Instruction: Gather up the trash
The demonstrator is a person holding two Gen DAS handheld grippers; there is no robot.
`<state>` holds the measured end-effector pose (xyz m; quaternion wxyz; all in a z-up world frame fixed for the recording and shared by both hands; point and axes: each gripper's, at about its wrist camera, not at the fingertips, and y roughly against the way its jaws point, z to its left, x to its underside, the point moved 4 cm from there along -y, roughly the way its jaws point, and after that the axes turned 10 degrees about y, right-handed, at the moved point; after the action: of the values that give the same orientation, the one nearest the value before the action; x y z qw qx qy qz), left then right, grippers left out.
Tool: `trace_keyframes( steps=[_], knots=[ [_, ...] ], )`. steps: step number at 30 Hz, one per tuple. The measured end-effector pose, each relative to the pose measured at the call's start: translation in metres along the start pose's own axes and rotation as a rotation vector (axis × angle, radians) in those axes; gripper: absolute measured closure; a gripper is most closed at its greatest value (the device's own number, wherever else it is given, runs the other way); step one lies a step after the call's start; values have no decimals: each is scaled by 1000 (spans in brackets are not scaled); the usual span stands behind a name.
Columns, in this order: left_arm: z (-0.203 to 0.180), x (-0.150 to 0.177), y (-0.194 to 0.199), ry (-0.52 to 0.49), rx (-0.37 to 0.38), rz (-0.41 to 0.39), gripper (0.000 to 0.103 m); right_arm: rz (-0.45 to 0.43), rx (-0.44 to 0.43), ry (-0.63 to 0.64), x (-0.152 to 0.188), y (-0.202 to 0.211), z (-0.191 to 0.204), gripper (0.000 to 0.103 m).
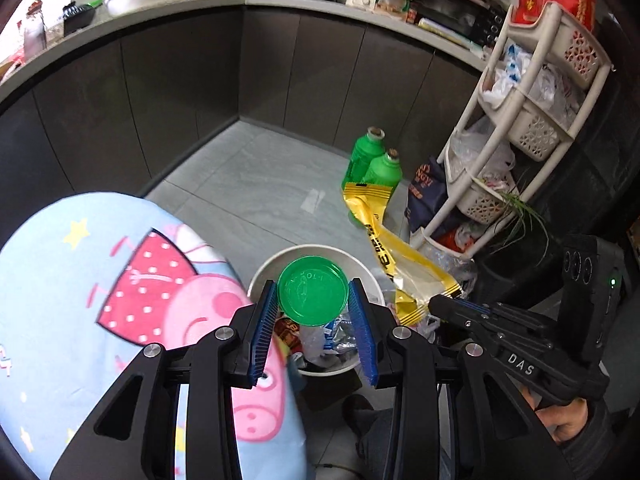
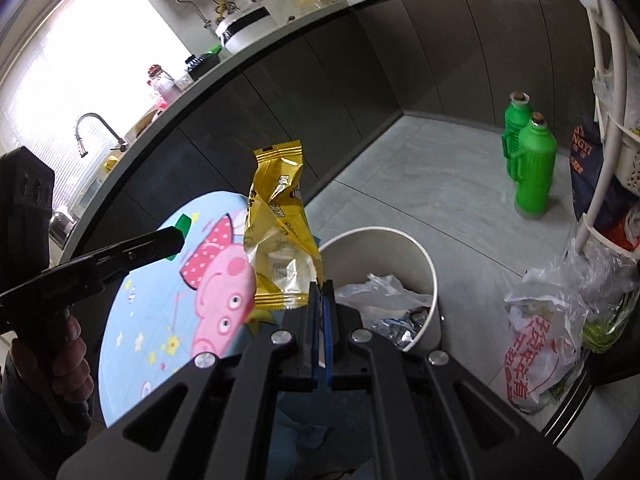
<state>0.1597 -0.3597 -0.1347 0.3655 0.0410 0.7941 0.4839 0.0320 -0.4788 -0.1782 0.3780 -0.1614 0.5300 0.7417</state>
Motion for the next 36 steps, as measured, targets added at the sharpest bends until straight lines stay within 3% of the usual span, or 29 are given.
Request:
trace_keyframes(
  steps=[7,8,9,10,11,12,14,16,17,20,27,36],
  knots=[
    [3,1,-42,7,-20,47,68,85,6,-19,12,-46,-20,97],
    [4,0,-47,1,-31,46,62,100,6,-19,14,-54,-22,97],
    [5,0,-49,-2,-45,43,57,118,11,-19,17,-63,-25,88],
    [9,-1,-49,-1,-62,34,42,135,18,-21,20,-71,-27,78],
    [11,-1,-50,1,-87,18,29,156,29,-22,24,-80,-30,53],
    [13,-2,-48,5,-105,-3,26,169,31,-19,27,-85,-31,33],
    [18,-4,-46,14,-114,-20,16,185,31,-4,33,-91,-31,32],
    [24,-5,-41,33,-131,-46,10,184,29,11,38,-92,-29,23],
    [27,-7,-38,41,-140,-60,9,175,28,20,39,-91,-27,15],
    [33,-9,-30,65,-153,-76,9,160,15,46,38,-86,-19,5],
    [45,-5,8,114,-173,-121,8,118,18,109,20,-60,8,3],
    [65,21,113,220,-281,-258,8,28,42,243,-15,7,78,3]
  ],
)
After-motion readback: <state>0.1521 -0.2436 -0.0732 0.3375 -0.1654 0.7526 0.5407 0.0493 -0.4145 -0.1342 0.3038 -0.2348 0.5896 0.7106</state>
